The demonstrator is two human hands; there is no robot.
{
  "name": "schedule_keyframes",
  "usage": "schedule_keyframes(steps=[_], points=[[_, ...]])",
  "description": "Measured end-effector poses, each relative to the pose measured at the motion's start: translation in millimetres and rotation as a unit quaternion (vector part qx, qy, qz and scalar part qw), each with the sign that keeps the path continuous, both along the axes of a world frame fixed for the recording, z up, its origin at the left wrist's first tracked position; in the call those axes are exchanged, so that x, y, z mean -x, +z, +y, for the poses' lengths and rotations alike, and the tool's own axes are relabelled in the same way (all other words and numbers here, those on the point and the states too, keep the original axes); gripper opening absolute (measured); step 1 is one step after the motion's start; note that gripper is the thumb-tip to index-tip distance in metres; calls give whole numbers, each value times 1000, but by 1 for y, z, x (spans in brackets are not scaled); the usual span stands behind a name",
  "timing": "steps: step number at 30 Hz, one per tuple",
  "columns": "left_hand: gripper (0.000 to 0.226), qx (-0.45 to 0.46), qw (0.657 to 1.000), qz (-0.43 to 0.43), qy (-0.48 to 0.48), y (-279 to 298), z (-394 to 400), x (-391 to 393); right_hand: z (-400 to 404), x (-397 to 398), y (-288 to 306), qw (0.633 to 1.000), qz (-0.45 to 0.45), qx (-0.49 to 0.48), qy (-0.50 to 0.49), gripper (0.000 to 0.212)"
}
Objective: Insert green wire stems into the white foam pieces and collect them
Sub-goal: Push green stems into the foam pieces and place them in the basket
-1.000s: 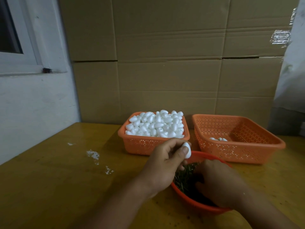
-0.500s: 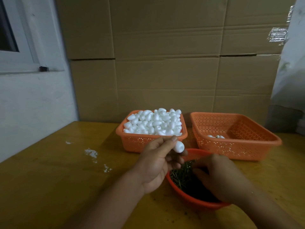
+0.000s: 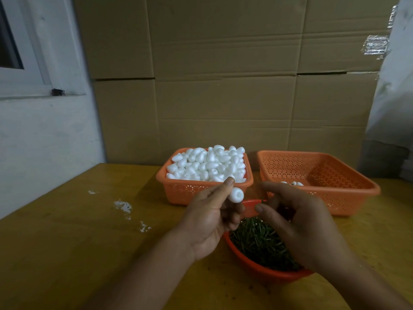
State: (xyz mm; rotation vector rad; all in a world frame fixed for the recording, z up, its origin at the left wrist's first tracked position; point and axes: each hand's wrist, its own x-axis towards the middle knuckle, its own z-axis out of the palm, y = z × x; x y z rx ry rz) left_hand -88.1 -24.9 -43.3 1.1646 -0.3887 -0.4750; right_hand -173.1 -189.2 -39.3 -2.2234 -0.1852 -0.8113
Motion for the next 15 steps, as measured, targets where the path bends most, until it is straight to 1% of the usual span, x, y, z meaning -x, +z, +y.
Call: schedule_keyframes(steps=[2,6,8,10,15], points=[[41,-9,1000,1,5,0,0,0,3,1,2,999,-9,-44,9,34],[38,-17,1000,-6,14,0,0,0,8,4,3,997,-30,-66,17,18],[35,-23,999,-17,16,-1,-1,0,10,5,3,997,-30,-60,27,12],[34,-28,999,-29,18,-1,-1,1,9,5,2,998,-35,-35,29,15],[36,-36,998,-51,20,-3,-2,2,9,7,3,999,-46,6,22,11]])
